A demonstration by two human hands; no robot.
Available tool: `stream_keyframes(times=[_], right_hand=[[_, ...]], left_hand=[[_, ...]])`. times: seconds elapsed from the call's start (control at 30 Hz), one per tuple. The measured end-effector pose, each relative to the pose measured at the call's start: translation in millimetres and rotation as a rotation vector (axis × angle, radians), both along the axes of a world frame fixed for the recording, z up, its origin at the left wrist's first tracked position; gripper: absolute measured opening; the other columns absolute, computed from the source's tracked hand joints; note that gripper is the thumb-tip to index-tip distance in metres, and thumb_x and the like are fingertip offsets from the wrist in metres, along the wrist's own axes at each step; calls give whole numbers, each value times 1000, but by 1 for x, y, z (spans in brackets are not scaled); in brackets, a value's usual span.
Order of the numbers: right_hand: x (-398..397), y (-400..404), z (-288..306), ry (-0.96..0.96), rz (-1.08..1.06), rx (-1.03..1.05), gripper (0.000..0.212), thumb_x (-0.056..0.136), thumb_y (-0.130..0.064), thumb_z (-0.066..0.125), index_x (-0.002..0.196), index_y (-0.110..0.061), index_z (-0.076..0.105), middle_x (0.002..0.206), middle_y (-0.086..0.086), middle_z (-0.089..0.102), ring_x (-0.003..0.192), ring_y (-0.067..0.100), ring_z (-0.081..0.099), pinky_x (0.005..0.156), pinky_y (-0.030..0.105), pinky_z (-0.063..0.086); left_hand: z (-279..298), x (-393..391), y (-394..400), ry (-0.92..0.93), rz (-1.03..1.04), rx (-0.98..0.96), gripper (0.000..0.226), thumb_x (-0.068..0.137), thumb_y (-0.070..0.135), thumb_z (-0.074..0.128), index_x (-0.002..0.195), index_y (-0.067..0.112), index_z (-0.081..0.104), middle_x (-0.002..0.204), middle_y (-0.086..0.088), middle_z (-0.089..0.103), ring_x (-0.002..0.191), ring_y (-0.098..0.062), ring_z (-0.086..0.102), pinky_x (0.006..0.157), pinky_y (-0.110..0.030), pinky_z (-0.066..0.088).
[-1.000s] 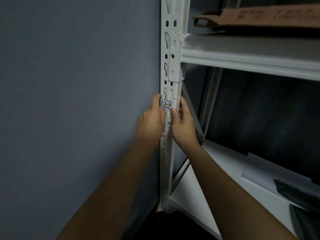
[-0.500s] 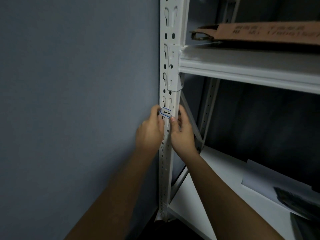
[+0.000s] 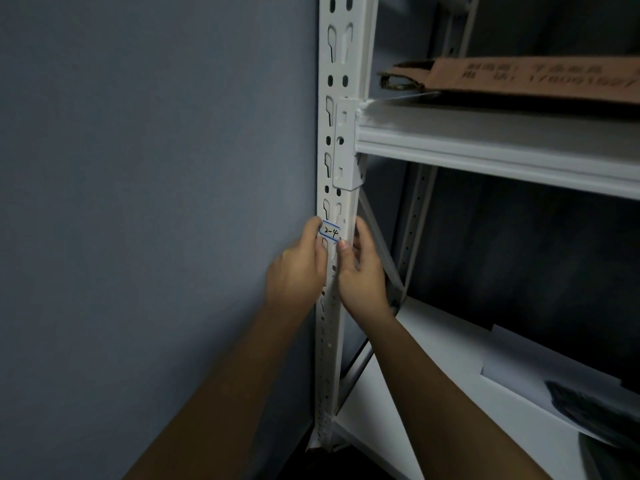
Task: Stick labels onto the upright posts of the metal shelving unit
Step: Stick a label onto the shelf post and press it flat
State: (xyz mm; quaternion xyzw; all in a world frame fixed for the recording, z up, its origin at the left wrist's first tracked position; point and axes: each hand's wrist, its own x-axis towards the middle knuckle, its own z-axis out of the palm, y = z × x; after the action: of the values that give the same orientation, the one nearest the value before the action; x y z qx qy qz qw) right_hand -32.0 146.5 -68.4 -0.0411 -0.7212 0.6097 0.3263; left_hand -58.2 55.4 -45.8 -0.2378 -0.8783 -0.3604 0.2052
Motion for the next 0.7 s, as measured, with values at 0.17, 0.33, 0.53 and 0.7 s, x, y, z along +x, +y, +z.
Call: stream_keyframes(times=[0.17, 0.33, 0.53, 0.7], right_hand=[[-2, 0, -2, -20, -6, -19, 39, 103, -19, 41, 139, -32, 40, 129, -8, 58, 115, 1, 56, 102, 32, 47], [0, -3, 2, -64, -18, -44, 45, 102, -19, 41, 147, -25, 33, 137, -3, 54, 121, 10, 54, 106, 36, 44], [4, 0, 4, -57, 16, -32, 39, 102, -17, 41, 140, -29, 39, 122, -13, 59, 102, -9, 58, 91, 15, 47], [5, -2, 4, -34, -6, -9, 37, 102, -15, 40, 132, -38, 41, 112, -21, 58, 97, -20, 54, 81, 3, 43]], left_hand=[[4, 0, -1, 14, 53, -242, 43, 101, 24, 31, 144, 22, 26, 103, -14, 63, 92, -37, 60, 68, -37, 37], [-15, 2, -4, -111, 77, -599, 25, 102, 25, 31, 121, 13, 44, 112, -13, 63, 100, -36, 61, 77, -39, 45], [-15, 12, -10, -147, 83, -148, 24, 101, 23, 34, 115, 8, 46, 105, -15, 64, 94, -37, 60, 70, -37, 40], [8, 6, -3, -20, -45, 212, 28, 99, 19, 41, 124, 11, 50, 116, -8, 56, 97, -24, 59, 83, -40, 49]])
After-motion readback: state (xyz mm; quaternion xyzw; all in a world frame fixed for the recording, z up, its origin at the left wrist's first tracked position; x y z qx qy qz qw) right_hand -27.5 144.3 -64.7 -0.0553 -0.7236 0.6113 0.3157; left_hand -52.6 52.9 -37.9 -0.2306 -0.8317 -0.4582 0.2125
